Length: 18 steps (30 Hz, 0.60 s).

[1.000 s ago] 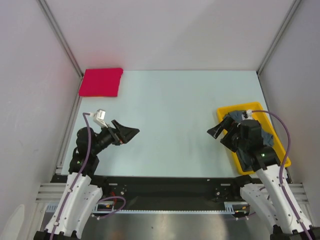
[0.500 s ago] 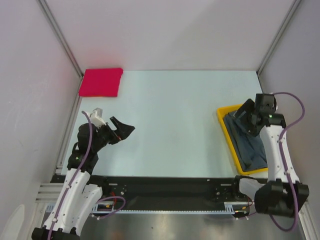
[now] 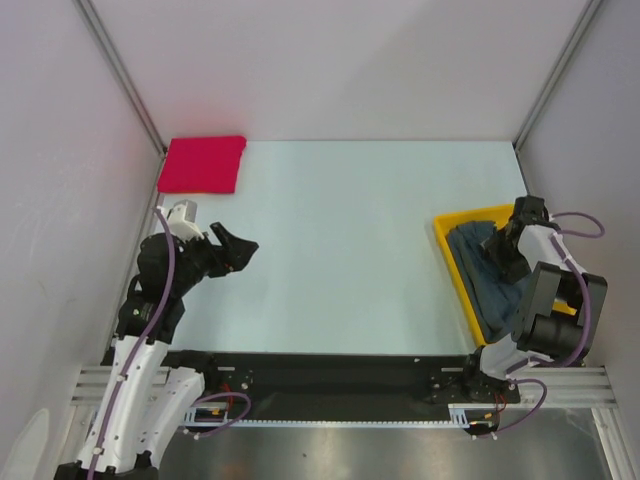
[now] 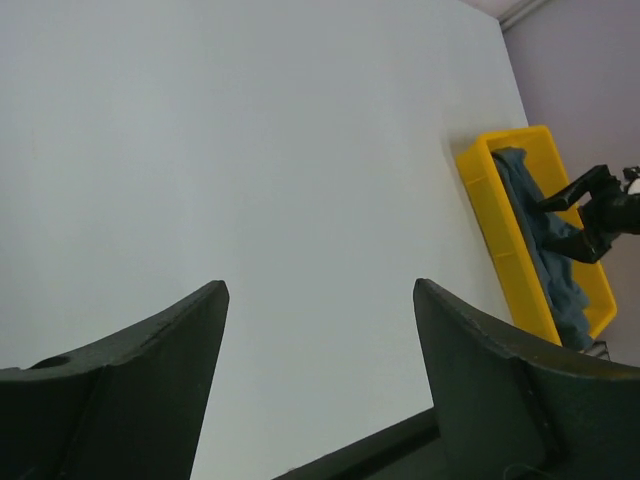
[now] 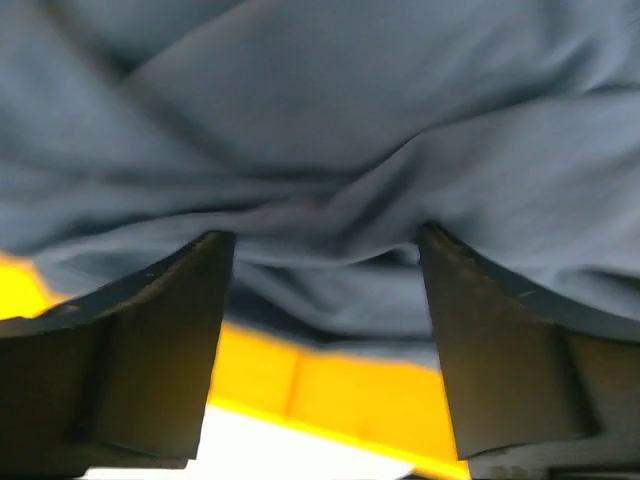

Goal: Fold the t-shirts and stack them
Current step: Grab the tshirt from the pile

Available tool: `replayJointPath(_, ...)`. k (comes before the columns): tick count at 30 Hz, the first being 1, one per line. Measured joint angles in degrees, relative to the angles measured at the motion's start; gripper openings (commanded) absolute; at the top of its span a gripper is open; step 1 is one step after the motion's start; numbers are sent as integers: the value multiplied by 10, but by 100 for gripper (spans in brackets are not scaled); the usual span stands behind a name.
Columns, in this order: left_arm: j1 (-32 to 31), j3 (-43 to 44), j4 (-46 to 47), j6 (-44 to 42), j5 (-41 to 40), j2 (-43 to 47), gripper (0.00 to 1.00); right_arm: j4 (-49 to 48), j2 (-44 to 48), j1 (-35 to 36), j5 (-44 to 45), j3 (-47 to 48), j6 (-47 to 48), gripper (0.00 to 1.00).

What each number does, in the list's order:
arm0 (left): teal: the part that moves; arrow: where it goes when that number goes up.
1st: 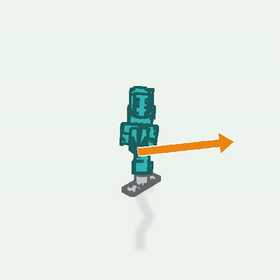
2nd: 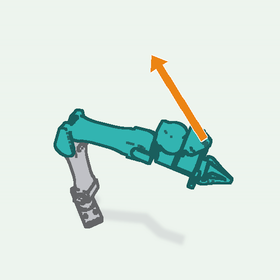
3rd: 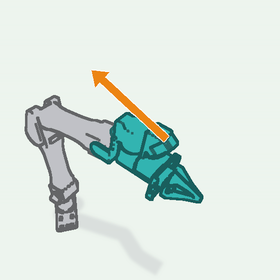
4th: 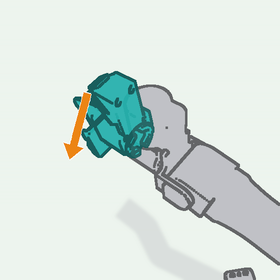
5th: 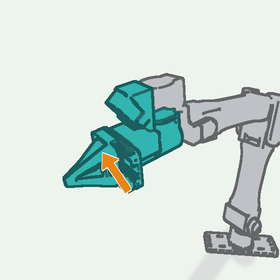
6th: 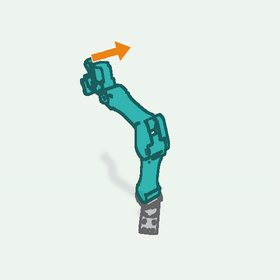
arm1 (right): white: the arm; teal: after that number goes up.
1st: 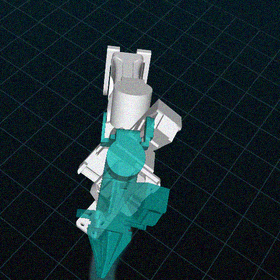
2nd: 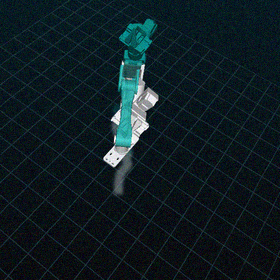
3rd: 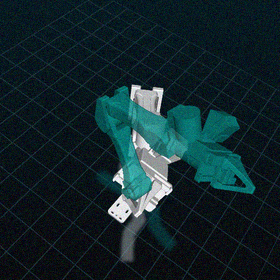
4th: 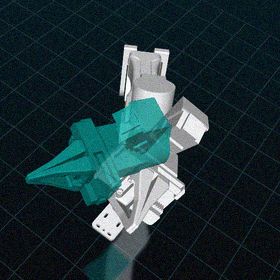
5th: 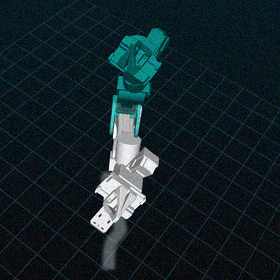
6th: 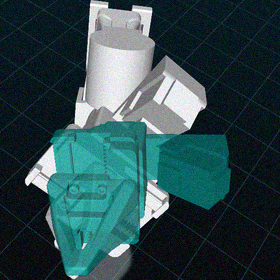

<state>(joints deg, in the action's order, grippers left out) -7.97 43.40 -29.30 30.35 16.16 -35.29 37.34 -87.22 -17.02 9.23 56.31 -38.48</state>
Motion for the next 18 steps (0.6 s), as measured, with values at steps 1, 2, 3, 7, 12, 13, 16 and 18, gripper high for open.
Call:
replayJointPath(1,-3,4,2,-8,10,-6,82,-11,-4,-10,0,-10,-5,62)
replayJointPath(2,-7,7,6,-14,20,-13,83,-24,-9,-24,0,-18,-7,58)
replayJointPath(3,-10,9,7,-20,26,-19,83,-34,-13,-35,0,-24,-13,54)
replayJointPath(7,-32,20,8,-40,37,-42,83,-90,-22,-90,-1,-49,-10,13)
replayJointPath(12,-37,26,6,-53,40,-46,79,-131,-27,-141,-3,-53,10,0)
replayJointPath(13,-37,28,5,-54,41,-46,79,-132,-26,-145,3,-52,16,0)
replayJointPath(16,-37,33,5,-54,51,-46,76,-105,-17,-143,24,-39,30,0)
replayJointPath(18,-39,33,4,-51,55,-46,75,-67,4,-119,42,-20,30,0)
